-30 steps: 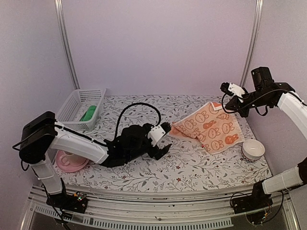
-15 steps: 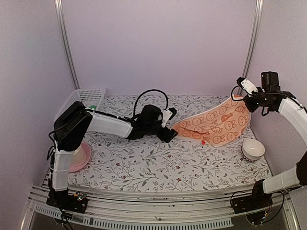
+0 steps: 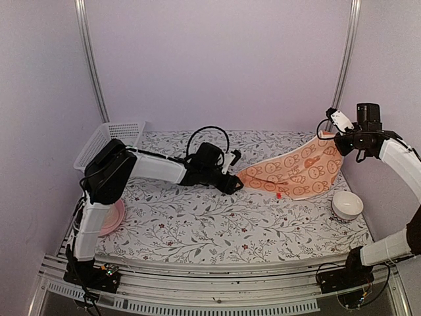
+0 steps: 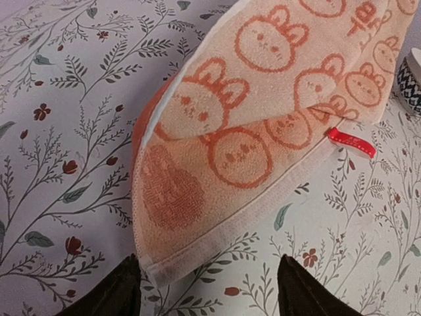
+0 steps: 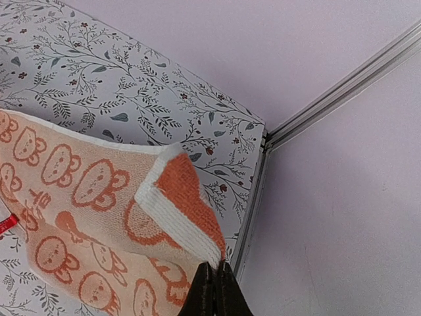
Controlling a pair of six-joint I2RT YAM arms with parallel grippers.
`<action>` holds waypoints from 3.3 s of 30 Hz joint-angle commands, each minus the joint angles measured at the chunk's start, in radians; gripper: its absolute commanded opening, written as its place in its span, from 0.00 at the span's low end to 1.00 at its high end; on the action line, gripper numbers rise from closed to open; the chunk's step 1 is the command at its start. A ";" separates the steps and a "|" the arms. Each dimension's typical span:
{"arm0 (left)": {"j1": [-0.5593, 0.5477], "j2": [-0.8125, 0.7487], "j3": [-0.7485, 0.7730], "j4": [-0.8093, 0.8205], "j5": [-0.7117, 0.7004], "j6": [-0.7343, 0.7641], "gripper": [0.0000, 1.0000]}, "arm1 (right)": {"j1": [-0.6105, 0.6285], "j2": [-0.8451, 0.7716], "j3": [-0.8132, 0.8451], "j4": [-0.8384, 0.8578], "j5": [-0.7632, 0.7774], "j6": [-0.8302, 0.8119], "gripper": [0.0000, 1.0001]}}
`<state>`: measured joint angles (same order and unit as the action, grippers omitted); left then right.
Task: Roll the towels
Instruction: Adjust the towel at the center of the board, then pick up the towel from the center of the board.
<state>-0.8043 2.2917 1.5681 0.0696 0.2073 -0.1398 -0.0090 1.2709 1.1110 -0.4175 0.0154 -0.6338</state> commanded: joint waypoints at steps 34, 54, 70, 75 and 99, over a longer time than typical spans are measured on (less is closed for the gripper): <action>0.071 0.101 0.032 0.045 0.129 -0.181 0.14 | -0.002 -0.048 -0.038 0.069 0.008 0.014 0.02; -0.031 -0.559 -0.387 -0.042 -0.530 0.001 0.00 | 0.180 -0.003 -0.107 0.033 -0.403 -0.117 0.02; -0.330 -0.662 -0.647 -0.177 -0.910 -0.179 0.00 | 0.332 0.517 0.025 0.025 -0.035 0.025 0.12; -0.344 -0.601 -0.624 -0.178 -0.917 -0.188 0.00 | 0.359 0.507 0.043 0.059 0.053 -0.001 0.38; -0.371 -0.532 -0.618 -0.165 -0.923 -0.219 0.00 | 0.301 0.718 0.423 -0.332 -0.366 0.075 0.44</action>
<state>-1.1591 1.7470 0.9337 -0.0959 -0.7010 -0.3412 0.3035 1.9678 1.5097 -0.6659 -0.2787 -0.5842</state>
